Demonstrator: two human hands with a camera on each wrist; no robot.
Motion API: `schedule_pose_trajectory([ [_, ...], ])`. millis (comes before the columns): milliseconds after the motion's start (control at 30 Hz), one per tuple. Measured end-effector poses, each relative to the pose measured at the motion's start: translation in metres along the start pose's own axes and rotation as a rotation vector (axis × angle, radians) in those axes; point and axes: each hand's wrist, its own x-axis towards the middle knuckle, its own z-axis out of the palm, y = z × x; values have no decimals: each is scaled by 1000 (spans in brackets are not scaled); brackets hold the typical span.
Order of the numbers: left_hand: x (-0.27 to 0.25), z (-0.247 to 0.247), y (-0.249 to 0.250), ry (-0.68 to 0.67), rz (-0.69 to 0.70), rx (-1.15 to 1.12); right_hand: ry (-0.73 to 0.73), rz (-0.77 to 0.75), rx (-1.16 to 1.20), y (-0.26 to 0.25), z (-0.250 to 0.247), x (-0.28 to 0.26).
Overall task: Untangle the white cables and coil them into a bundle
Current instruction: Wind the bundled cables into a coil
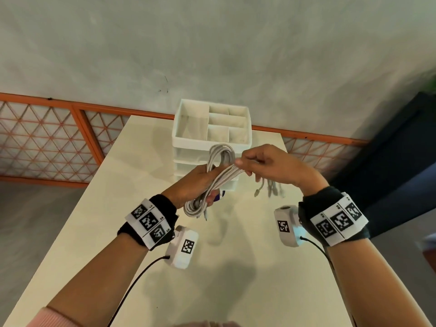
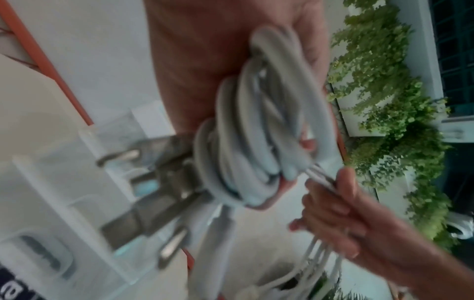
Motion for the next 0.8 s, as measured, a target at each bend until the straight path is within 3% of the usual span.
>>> schedule_pose_trajectory([
  [233,2,12,2,-66,-33,122,286,-90,-61,-5,17,24],
  [500,-4,16,-3,-196,-65,41,337,-16,154,-4,26,42],
  [667,2,12,-12,-105,-53,232,279,-17,81,0,31,51],
  [800,5,3,-16,-65,-63,138,387,72,-114,12,22,55],
])
